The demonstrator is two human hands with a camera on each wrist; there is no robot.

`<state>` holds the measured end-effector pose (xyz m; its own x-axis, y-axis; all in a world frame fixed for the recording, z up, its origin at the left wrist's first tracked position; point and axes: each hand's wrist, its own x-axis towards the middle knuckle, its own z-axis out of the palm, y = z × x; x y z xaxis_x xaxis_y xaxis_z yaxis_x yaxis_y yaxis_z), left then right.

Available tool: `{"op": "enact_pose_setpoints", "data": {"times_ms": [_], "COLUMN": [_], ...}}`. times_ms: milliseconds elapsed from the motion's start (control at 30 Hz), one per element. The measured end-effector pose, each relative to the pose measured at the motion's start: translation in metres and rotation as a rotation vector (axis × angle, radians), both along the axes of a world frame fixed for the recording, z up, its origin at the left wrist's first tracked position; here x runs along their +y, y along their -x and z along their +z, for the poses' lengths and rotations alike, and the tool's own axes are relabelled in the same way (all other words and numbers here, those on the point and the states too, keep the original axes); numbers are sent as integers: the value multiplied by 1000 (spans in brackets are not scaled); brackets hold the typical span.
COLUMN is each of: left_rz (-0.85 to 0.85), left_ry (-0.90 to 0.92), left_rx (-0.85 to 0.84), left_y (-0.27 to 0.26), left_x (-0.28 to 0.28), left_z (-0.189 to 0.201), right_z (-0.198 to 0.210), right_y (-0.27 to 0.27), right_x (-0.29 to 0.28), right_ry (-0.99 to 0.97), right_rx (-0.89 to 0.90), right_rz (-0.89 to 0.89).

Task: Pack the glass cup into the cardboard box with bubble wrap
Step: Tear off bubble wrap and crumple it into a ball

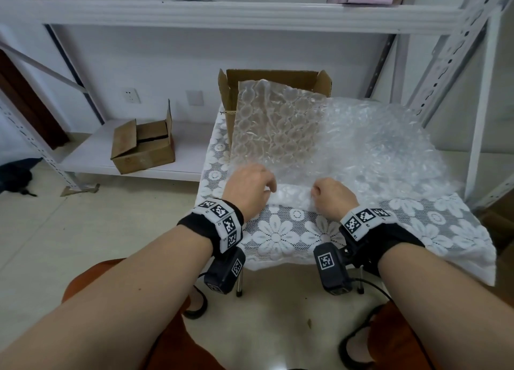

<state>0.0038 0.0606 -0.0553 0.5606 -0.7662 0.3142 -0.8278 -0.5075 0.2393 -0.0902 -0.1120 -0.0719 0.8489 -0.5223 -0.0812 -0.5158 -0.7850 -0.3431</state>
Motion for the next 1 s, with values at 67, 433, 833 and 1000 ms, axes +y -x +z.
{"op": "enact_pose_setpoints", "data": {"times_ms": [67,433,833,1000], "left_rz": [-52,-72,-65,-6], "left_ry": [-42,-258,-258,-264], "left_rx": [-31,238,253,296], "left_y": [4,11,6,3], "left_x": [-6,-10,-18,-21], "left_z": [-2,-15,-18,-17], "right_z": [0,7,18,5], "right_y": [0,5,4,2], "right_x": [0,-6,7,19], "right_ry": [-14,33,243,37], "right_rx": [21,70,-152,-23], "right_rz": [8,-2,234,363]}}
